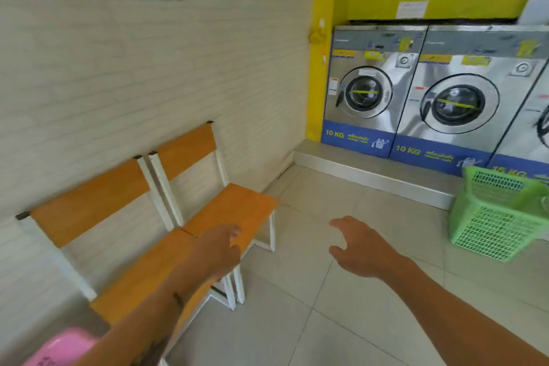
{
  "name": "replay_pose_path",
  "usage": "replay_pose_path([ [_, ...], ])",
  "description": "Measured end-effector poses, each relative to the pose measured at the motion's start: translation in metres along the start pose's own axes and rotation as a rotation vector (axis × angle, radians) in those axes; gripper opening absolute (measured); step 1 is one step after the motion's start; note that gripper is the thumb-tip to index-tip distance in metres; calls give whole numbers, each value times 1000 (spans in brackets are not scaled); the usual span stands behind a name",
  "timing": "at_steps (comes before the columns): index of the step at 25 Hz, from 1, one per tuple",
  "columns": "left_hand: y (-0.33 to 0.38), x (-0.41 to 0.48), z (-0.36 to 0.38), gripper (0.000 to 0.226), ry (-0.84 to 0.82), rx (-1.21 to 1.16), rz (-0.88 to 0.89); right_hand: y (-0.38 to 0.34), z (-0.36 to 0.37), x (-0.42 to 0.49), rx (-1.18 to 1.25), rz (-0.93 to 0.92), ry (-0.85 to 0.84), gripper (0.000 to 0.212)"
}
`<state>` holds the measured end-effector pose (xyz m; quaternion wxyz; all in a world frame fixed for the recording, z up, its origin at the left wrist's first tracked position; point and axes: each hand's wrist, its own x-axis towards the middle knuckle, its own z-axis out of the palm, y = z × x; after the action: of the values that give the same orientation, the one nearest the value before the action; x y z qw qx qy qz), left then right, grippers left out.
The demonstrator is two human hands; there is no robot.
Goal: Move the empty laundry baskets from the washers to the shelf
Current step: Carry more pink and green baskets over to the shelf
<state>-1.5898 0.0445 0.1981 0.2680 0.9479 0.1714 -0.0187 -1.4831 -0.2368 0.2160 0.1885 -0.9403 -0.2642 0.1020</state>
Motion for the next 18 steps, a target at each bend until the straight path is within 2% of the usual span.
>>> replay_pose_path([
  [6, 198, 88, 77, 38, -23, -57, 118, 175, -82, -8, -5, 153, 98, 62],
  [11, 323, 157, 140, 29, -177, -169, 196, 305, -149, -8, -20, 284, 145, 62],
  [18, 480, 293, 219, 43, -215, -83, 385, 450, -207, 41, 3, 474, 210, 60],
])
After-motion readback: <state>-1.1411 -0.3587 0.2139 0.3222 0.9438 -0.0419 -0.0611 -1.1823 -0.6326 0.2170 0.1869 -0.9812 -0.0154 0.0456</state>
